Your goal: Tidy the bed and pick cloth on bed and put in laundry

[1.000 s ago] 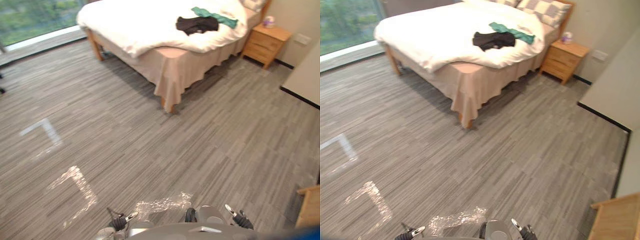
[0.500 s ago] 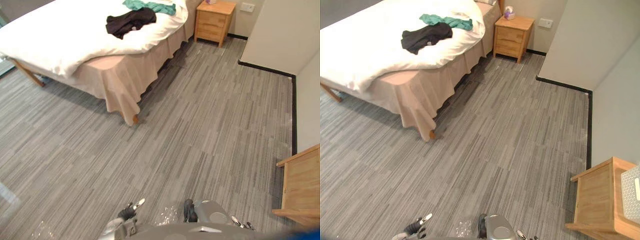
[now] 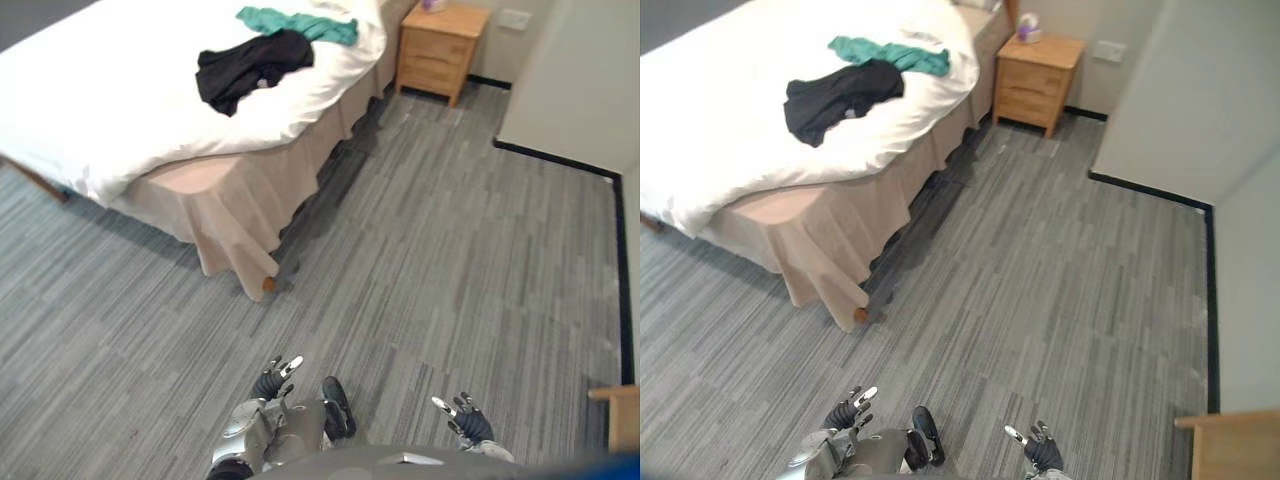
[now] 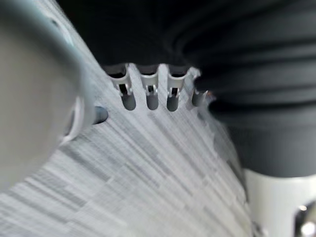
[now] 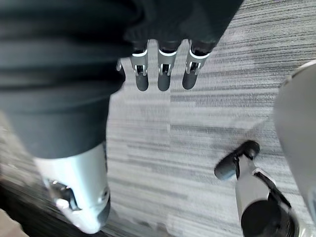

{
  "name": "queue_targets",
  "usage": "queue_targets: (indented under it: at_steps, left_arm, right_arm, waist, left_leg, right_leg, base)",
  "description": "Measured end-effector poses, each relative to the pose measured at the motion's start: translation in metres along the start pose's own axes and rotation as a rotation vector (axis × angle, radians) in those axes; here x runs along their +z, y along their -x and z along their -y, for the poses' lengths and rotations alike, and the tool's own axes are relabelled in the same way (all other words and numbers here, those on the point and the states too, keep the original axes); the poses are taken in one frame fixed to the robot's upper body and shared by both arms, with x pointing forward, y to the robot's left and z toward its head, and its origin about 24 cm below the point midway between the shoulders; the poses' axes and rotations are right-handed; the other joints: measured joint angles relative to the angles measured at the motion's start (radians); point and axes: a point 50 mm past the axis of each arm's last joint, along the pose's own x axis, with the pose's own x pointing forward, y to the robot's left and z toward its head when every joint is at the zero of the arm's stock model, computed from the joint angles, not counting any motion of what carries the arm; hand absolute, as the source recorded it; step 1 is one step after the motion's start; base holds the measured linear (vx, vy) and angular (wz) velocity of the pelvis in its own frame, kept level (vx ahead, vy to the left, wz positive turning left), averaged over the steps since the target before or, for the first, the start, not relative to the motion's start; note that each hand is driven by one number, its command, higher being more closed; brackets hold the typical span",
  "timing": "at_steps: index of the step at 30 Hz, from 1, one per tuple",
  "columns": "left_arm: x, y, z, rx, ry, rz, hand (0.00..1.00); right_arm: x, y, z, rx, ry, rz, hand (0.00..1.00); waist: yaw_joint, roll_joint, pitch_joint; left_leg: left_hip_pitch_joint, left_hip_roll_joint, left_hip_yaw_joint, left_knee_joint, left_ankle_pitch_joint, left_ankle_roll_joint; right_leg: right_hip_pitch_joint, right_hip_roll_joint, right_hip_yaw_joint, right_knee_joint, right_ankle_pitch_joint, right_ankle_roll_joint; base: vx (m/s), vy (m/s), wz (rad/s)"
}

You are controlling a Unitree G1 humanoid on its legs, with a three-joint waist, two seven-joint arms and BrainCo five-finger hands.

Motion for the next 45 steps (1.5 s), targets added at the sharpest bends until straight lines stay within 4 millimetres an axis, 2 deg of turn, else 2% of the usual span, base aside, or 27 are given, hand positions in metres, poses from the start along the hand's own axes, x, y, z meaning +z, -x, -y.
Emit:
queue_targets:
  at_steps: [2, 4, 5, 6, 8, 10, 11, 12, 13, 15, 16, 17, 18, 21, 22, 23, 24, 25, 27, 30, 31, 32, 33, 35, 37, 41, 45]
  left_arm:
    - [-0.007, 0.002, -0.013, 0.026, -0.058, -0.05, 0.0]
    - [-0.011, 0.004, -0.021, 0.047, -0.073, -0.074, 0.0]
    - [-0.017, 0.006, -0.023, 0.054, -0.071, -0.091, 0.0]
    - [-0.018, 0.007, -0.023, 0.055, -0.071, -0.096, 0.0]
    - [-0.018, 0.006, -0.022, 0.043, -0.093, -0.101, 0.0]
    - [-0.02, 0.007, -0.021, 0.043, -0.089, -0.106, 0.0]
    - [-0.021, 0.006, -0.019, 0.042, -0.07, -0.107, 0.0]
    - [-0.02, 0.006, -0.019, 0.048, -0.066, -0.105, 0.0]
    - [-0.02, 0.006, -0.018, 0.051, -0.061, -0.102, 0.0]
    - [-0.02, 0.007, -0.021, 0.095, -0.004, -0.079, 0.0]
    - [-0.02, 0.008, -0.023, 0.104, 0.013, -0.073, 0.0]
    - [-0.024, 0.01, -0.023, 0.116, 0.064, -0.075, 0.0]
    - [-0.033, 0.01, -0.013, 0.115, 0.121, -0.087, 0.0]
    - [-0.031, 0.01, -0.012, 0.133, 0.153, -0.07, 0.0]
    - [-0.029, 0.01, -0.015, 0.144, 0.167, -0.058, 0.0]
    - [-0.027, 0.011, -0.018, 0.157, 0.187, -0.037, 0.0]
    - [-0.026, 0.011, -0.018, 0.159, 0.189, -0.029, 0.0]
    - [-0.024, 0.012, -0.02, 0.159, 0.178, -0.015, 0.0]
    - [-0.025, 0.013, -0.021, 0.16, 0.159, -0.013, 0.0]
    - [-0.025, 0.015, -0.021, 0.155, 0.149, -0.005, 0.0]
    - [-0.026, 0.016, -0.021, 0.16, 0.183, -0.008, 0.0]
    - [-0.029, 0.016, -0.018, 0.167, 0.257, -0.009, 0.0]
    - [-0.029, 0.015, -0.018, 0.174, 0.277, -0.007, 0.0]
    - [-0.024, 0.016, -0.029, 0.233, 0.394, 0.021, 0.0]
    - [-0.024, 0.017, -0.033, 0.277, 0.491, 0.035, 0.0]
    - [-0.027, 0.023, -0.049, 0.446, 0.773, 0.099, 0.0]
    - [-0.013, 0.033, -0.072, 0.593, 0.868, 0.244, 0.0]
  right_arm:
    - [-0.001, -0.001, 0.003, -0.031, -0.021, -0.023, 0.0]
    - [0.0, -0.001, 0.006, -0.039, -0.02, -0.024, 0.0]
    - [0.002, -0.001, 0.013, -0.053, -0.008, -0.02, 0.0]
    - [0.002, 0.0, 0.015, -0.058, -0.005, -0.017, 0.0]
    - [-0.003, 0.003, 0.021, -0.07, -0.006, -0.027, 0.0]
    - [-0.013, 0.008, 0.026, -0.087, -0.033, -0.054, 0.0]
    - [-0.018, 0.011, 0.029, -0.101, -0.069, -0.069, 0.0]
    - [-0.018, 0.011, 0.029, -0.102, -0.078, -0.072, 0.0]
    - [-0.018, 0.011, 0.029, -0.101, -0.078, -0.072, 0.0]
    - [-0.018, 0.01, 0.026, -0.073, -0.058, -0.082, 0.0]
    - [-0.018, 0.009, 0.024, -0.062, -0.052, -0.083, 0.0]
    - [-0.015, 0.009, 0.027, -0.055, -0.033, -0.078, 0.0]
    - [-0.004, 0.005, 0.032, -0.053, -0.013, -0.054, 0.0]
    - [-0.002, 0.004, 0.034, -0.053, 0.0, -0.062, 0.0]
    - [0.001, 0.002, 0.031, -0.041, 0.011, -0.058, 0.0]
    - [0.005, 0.001, 0.029, -0.026, 0.035, -0.054, 0.0]
    - [0.006, 0.001, 0.03, -0.025, 0.037, -0.052, 0.0]
    - [0.006, 0.0, 0.029, -0.021, 0.043, -0.056, 0.0]
    - [0.004, 0.0, 0.029, -0.021, 0.043, -0.075, 0.0]
    - [0.013, -0.006, 0.017, 0.017, 0.06, -0.07, 0.0]
    - [0.018, -0.008, 0.015, 0.027, 0.065, -0.059, 0.0]
    - [0.018, -0.008, 0.016, 0.025, 0.071, -0.061, 0.0]
    - [0.015, -0.008, 0.014, 0.026, 0.064, -0.071, 0.0]
    - [0.008, -0.007, 0.004, 0.045, 0.044, -0.093, 0.0]
    - [0.007, -0.007, 0.004, 0.039, 0.039, -0.095, 0.0]
    - [0.003, -0.006, 0.007, 0.015, 0.008, -0.112, 0.0]
    - [0.004, -0.006, 0.006, 0.015, 0.003, -0.124, 0.0]
  waist:
    - [0.0, -0.004, -0.002]
    - [-0.006, -0.021, -0.012]
    - [-0.01, -0.004, -0.012]
    - [-0.012, -0.002, -0.013]
    - [-0.028, 0.001, -0.013]
    - [-0.04, 0.005, -0.012]
    - [-0.039, 0.011, -0.011]
    - [-0.038, 0.014, -0.011]
    - [-0.037, 0.015, -0.012]
    - [-0.025, 0.007, -0.016]
    - [-0.025, 0.001, -0.018]
    - [-0.028, 0.022, -0.018]
    - [-0.03, 0.063, -0.019]
    - [-0.027, 0.072, -0.016]
    - [-0.026, 0.072, -0.016]
    - [-0.025, 0.066, -0.009]
    - [-0.024, 0.068, -0.007]
    - [-0.001, 0.069, 0.002]
    - [0.017, 0.065, 0.006]
    - [0.028, 0.063, 0.005]
    - [0.026, 0.065, 0.005]
    - [0.025, 0.087, -0.002]
    - [0.028, 0.087, -0.001]
    - [0.03, 0.037, -0.007]
    - [0.029, 0.025, -0.01]
    - [0.033, 0.03, -0.013]
    - [0.054, 0.023, -0.01]
  left_leg:
    - [0.122, -0.03, -0.081, -0.041, -0.062, -0.035]
    - [0.189, -0.054, -0.137, -0.058, -0.084, -0.042]
    - [0.245, -0.059, -0.187, -0.086, -0.095, -0.052]
    - [0.263, -0.06, -0.208, -0.095, -0.099, -0.055]
    - [0.335, -0.053, -0.344, -0.138, -0.11, -0.069]
    - [0.357, -0.036, -0.424, -0.141, -0.119, -0.079]
    - [0.372, -0.015, -0.497, -0.139, -0.138, -0.093]
    - [0.379, -0.001, -0.533, -0.137, -0.151, -0.103]
    - [0.381, 0.006, -0.548, -0.135, -0.159, -0.11]
    - [0.41, 0.044, -0.597, -0.11, -0.225, -0.165]
    - [0.418, 0.051, -0.604, -0.108, -0.24, -0.173]
    - [0.447, 0.092, -0.608, -0.1, -0.27, -0.203]
    - [0.465, 0.137, -0.577, -0.088, -0.26, -0.227]
    - [0.416, 0.177, -0.554, 0.067, -0.203, -0.28]
    - [0.35, 0.189, -0.553, 0.215, -0.17, -0.296]
    - [0.225, 0.223, -0.538, 0.463, -0.1, -0.313]
    - [0.186, 0.241, -0.514, 0.545, -0.1, -0.315]
    - [0.125, 0.283, -0.447, 0.677, -0.113, -0.314]
    - [0.074, 0.317, -0.362, 0.701, -0.15, -0.309]
    - [0.047, 0.277, -0.277, 0.357, -0.169, -0.312]
    - [0.06, 0.243, -0.28, 0.17, -0.128, -0.31]
    - [0.071, 0.22, -0.282, 0.006, 0.02, -0.29]
    - [0.084, 0.215, -0.276, -0.004, 0.008, -0.276]
    - [0.133, 0.15, -0.276, -0.115, 0.044, -0.261]
    - [0.149, 0.123, -0.283, -0.148, 0.053, -0.251]
    - [0.255, 0.072, -0.313, -0.289, 0.104, -0.234]
    - [0.272, 0.056, -0.337, -0.33, 0.124, -0.23]
  right_leg:
    - [-0.176, -0.051, 0.006, 0.525, 0.106, 0.091]
    - [-0.293, -0.105, 0.001, 0.781, 0.095, 0.084]
    - [-0.375, -0.133, -0.014, 0.863, 0.069, 0.057]
    - [-0.4, -0.137, -0.017, 0.87, 0.061, 0.046]
    - [-0.53, -0.142, -0.006, 0.766, -0.011, 0.036]
    - [-0.561, -0.132, 0.015, 0.574, -0.021, 0.04]
    - [-0.569, -0.111, 0.063, 0.32, -0.001, 0.045]
    - [-0.577, -0.103, 0.086, 0.185, 0.035, 0.041]
    - [-0.577, -0.097, 0.096, 0.121, 0.058, 0.041]
    - [-0.572, -0.072, 0.142, -0.095, 0.157, 0.046]
    - [-0.572, -0.074, 0.144, -0.092, 0.187, 0.045]
    - [-0.566, -0.049, 0.124, -0.035, 0.259, 0.03]
    - [-0.565, -0.016, 0.092, 0.03, 0.2, -0.014]
    - [-0.512, 0.007, 0.04, 0.045, 0.138, -0.053]
    - [-0.479, 0.015, 0.022, 0.029, 0.113, -0.057]
    - [-0.421, 0.032, 0.0, -0.019, 0.099, -0.076]
    - [-0.394, 0.041, -0.003, -0.038, 0.096, -0.081]
    - [-0.331, 0.056, -0.009, -0.077, 0.094, -0.09]
    - [-0.235, 0.056, -0.033, -0.14, 0.105, -0.089]
    - [-0.178, 0.039, -0.022, -0.196, 0.103, -0.082]
    - [-0.178, 0.032, -0.019, -0.2, 0.098, -0.071]
    - [-0.176, 0.04, -0.015, -0.199, 0.085, -0.052]
    - [-0.171, 0.036, -0.011, -0.199, 0.079, -0.044]
    - [-0.164, -0.019, -0.022, -0.198, 0.059, -0.013]
    - [-0.153, -0.042, -0.031, -0.197, 0.053, -0.003]
    - [-0.103, -0.073, -0.058, -0.186, 0.043, 0.013]
    - [-0.106, -0.084, -0.076, -0.157, 0.011, 0.02]
  base:
    - [0.49, 0.169, 0.72]
    - [0.47, 0.055, 0.88]
    - [0.37, -0.008, 0.94]
    - [0.39, -0.053, 1.13]
    - [0.34, -0.116, 1.48]
    - [0.37, -0.222, 1.61]
    - [0.45, -0.3, 1.71]
    - [0.39, -0.283, 1.28]
    - [0.44, -0.348, 0.81]
    - [0.49, -0.414, 0.68]
    - [0.5, -0.451, 0.55]
    - [0.5, -0.423, 0.51]
    - [0.5, -0.404, 0.5]
    - [0.5, -0.407, 0.44]
    - [0.31, -0.281, 0.44]
    - [0.38, -0.332, 0.43]
    - [0.36, -0.28, 0.25]
    - [0.39, -0.262, 0.07]
    - [0.37, -0.226, 0.05]
    - [0.26, -0.029, -0.15]
    - [0.32, 0.128, -0.09]
    - [0.27, 0.116, -0.06]
    - [0.27, 0.134, 0.1]
    - [0.26, 0.122, 0.27]
    - [0.21, 0.084, 0.28]
    - [0.1, 0.028, 0.26]
    - [-0.02, -0.033, 0.15]
